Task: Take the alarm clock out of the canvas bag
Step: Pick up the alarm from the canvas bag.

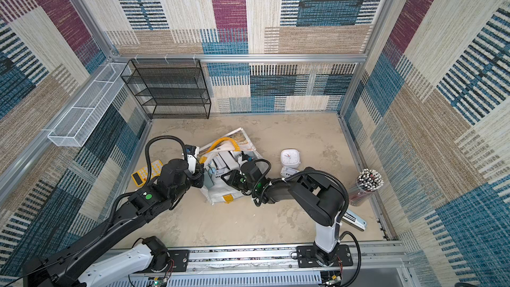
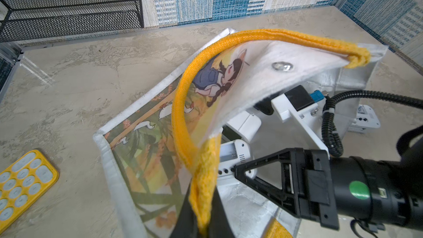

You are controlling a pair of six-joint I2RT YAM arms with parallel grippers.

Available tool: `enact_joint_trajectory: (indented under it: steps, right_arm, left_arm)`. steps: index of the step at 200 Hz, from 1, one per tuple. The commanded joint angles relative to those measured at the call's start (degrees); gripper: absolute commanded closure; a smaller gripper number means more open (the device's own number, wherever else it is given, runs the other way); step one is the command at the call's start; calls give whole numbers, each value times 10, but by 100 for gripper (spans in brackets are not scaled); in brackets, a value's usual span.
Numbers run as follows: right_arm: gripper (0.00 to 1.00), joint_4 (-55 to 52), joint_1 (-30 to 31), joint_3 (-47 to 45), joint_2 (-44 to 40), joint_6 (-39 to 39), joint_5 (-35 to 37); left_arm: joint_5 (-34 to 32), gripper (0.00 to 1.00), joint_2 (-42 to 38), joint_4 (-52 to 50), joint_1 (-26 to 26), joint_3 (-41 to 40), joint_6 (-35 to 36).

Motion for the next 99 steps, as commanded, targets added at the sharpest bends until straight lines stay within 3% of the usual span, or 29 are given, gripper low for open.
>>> enact_joint_trajectory:
  steps: [1,99]
  right_arm:
    - [73,13,1,-4,-10,-8,13]
    - [77,-5,1,-18,-35,-23,29]
  left_arm:
    - [-15,100,5,3,1,4,-32]
    - [-35,100,15,-15,1,13,-48]
